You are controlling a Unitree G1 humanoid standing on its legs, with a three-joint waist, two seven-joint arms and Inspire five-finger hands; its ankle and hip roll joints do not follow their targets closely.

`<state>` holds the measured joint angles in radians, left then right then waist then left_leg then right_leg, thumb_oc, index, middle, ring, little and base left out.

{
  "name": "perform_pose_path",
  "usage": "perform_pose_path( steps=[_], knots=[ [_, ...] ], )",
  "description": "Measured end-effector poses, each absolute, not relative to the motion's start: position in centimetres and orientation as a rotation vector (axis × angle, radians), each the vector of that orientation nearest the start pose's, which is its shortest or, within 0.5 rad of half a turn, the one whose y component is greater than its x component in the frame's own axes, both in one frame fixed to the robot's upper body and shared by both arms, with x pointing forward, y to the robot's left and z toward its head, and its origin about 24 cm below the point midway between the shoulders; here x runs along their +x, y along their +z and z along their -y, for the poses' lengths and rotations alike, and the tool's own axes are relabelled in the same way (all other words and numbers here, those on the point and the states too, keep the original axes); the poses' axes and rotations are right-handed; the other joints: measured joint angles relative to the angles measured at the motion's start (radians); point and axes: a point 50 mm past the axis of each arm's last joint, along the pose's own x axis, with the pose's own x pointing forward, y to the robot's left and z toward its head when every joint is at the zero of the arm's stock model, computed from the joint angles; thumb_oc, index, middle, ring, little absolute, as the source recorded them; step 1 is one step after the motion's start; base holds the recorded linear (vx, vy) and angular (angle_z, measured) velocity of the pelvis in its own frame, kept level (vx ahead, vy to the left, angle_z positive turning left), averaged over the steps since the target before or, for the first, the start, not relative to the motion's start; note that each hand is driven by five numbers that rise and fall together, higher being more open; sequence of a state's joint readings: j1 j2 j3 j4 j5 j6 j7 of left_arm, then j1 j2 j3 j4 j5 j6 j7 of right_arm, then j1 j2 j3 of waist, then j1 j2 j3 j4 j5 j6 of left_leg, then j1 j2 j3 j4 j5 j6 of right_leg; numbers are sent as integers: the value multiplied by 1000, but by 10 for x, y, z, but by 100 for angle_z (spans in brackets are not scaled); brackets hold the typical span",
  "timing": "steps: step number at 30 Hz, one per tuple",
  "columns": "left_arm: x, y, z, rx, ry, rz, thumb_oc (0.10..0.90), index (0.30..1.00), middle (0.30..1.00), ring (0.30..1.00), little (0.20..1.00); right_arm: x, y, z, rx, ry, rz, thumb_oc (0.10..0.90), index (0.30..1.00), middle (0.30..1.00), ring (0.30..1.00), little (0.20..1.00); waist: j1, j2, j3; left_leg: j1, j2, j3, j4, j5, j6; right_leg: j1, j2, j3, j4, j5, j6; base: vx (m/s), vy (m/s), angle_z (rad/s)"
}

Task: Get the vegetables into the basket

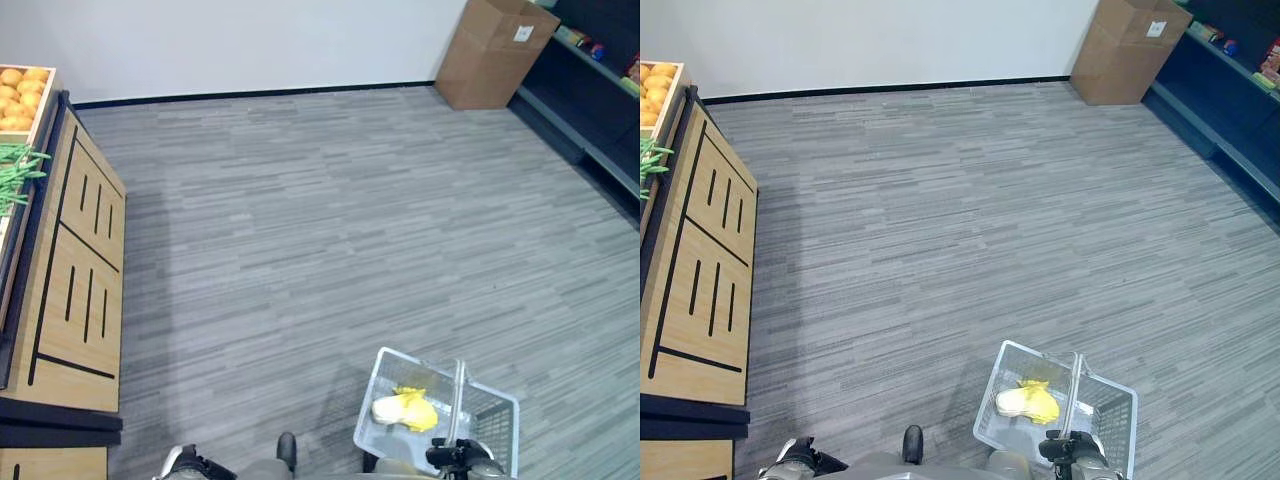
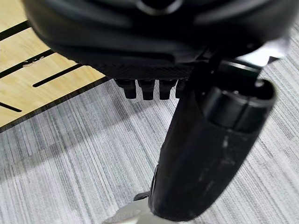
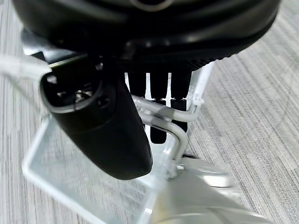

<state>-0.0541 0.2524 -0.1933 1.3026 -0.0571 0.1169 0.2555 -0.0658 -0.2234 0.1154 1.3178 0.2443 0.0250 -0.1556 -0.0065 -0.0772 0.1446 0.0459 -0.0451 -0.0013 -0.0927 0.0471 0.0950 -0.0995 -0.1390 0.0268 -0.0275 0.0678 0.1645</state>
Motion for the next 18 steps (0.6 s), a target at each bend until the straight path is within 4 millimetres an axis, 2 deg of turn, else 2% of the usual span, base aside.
perform_pose_path(
  steps=[1, 2, 4, 7, 11, 18],
  knots=[
    [85, -159, -253, 477, 262, -1329, 900, 1000, 1000, 1000, 1000, 89, -163, 237, -152, -332, -1268, 400, 300, 300, 300, 300, -14, -11, 1, 11, -8, -26, 2, 1, -9, 7, 2, 4, -6, 40, -7, 35, -31, 82],
    [85, -159, -250, 468, 254, -1326, 900, 1000, 1000, 1000, 1000, 83, -164, 236, -135, -350, -1285, 400, 300, 300, 300, 300, -3, -23, 4, 42, -12, -38, 3, 4, -44, 27, 1, -16, -3, 91, -35, 37, -50, 53],
    [76, -162, -246, 457, 243, -1346, 900, 1000, 1000, 1000, 1000, 84, -164, 238, -149, -348, -1286, 400, 300, 300, 300, 300, 3, -7, -6, 43, 13, -46, 4, -11, -71, 51, 25, -16, -36, 87, -50, 20, -60, 17],
    [74, -163, -246, 454, 240, -1355, 900, 1000, 1000, 1000, 1000, 82, -164, 238, -153, -343, -1296, 400, 300, 300, 300, 300, 7, -3, -5, 45, 42, -59, 4, -13, -98, 68, 52, -37, -59, 83, -69, 22, -70, 11],
    [70, -163, -246, 455, 241, -1368, 900, 1000, 1000, 1000, 1000, 73, -165, 240, -152, -354, -1325, 400, 300, 300, 300, 300, 11, 5, -15, 52, 64, -77, 4, -16, -113, 86, 70, -54, -60, 71, -86, -1, -84, 11],
    [69, -164, -242, 446, 236, -1374, 900, 1000, 1000, 1000, 1000, 70, -165, 242, -164, -353, -1340, 400, 300, 300, 300, 300, 16, 27, -30, 50, 72, -104, 6, -12, -123, 98, 76, -81, -61, 65, -94, -20, -80, 11]
  ],
)
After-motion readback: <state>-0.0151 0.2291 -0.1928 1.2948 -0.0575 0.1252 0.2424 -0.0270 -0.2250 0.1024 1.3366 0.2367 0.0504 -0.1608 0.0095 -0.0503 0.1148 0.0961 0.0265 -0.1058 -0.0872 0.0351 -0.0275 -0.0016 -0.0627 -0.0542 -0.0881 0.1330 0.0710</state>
